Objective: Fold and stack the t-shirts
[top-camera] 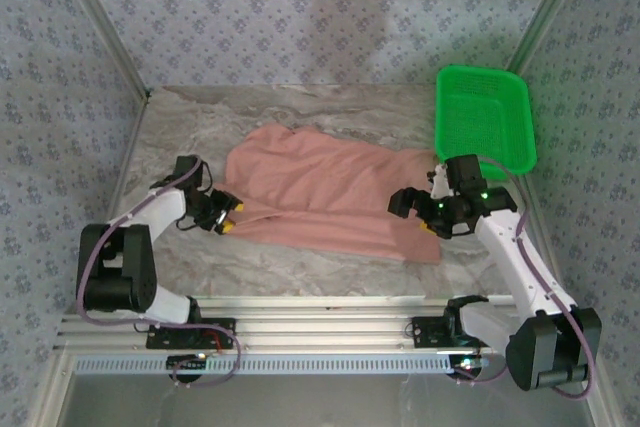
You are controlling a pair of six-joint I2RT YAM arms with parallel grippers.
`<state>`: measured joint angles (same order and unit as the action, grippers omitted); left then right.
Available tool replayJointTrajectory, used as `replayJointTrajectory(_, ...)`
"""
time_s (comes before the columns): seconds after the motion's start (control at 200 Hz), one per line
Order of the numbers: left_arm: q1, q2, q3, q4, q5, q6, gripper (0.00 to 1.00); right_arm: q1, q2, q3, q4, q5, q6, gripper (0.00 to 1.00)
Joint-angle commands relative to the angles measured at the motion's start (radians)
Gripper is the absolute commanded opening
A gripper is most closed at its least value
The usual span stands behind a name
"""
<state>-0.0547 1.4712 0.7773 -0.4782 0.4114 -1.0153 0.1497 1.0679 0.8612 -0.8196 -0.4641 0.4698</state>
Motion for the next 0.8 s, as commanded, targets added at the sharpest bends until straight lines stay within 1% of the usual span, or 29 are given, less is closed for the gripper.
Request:
replayJointTrajectory(0.0,-0.008,0.028,0.012,0.023,0.007,-0.013,0.45,0.009,0.007,0.033,-0.005,0.004,-0.017,1.0)
replayJointTrajectory(0.085,-0.013,0.038,0.022,0.013,0.004,-0.005,0.43,0.01,0.008,0.036,-0.011,0.012,-0.018,1.0)
replayJointTrajectory(0.155,-0.016,0.043,0.022,0.016,0.004,-0.003,0.38,0.01,0.009,0.036,-0.011,0.012,-0.017,1.0)
replayJointTrajectory(0.21,-0.018,0.053,0.022,0.022,0.007,-0.004,0.32,0.011,0.009,0.035,-0.008,0.009,-0.017,1.0)
replayJointTrajectory(0.345,-0.024,0.066,0.032,0.036,0.016,-0.003,0.15,0.013,0.011,0.039,-0.005,0.011,-0.014,1.0)
replayJointTrajectory(0.42,-0.024,0.062,0.047,0.034,0.018,0.005,0.09,0.014,0.012,0.042,-0.009,0.016,-0.014,1.0)
replayJointTrajectory(0.57,-0.038,0.086,0.129,-0.012,0.018,0.052,0.06,0.017,0.006,0.041,-0.009,0.021,-0.014,1.0)
replayJointTrajectory(0.794,-0.088,0.214,0.304,-0.099,-0.001,0.15,0.06,0.019,0.01,0.042,-0.008,0.018,-0.014,1.0)
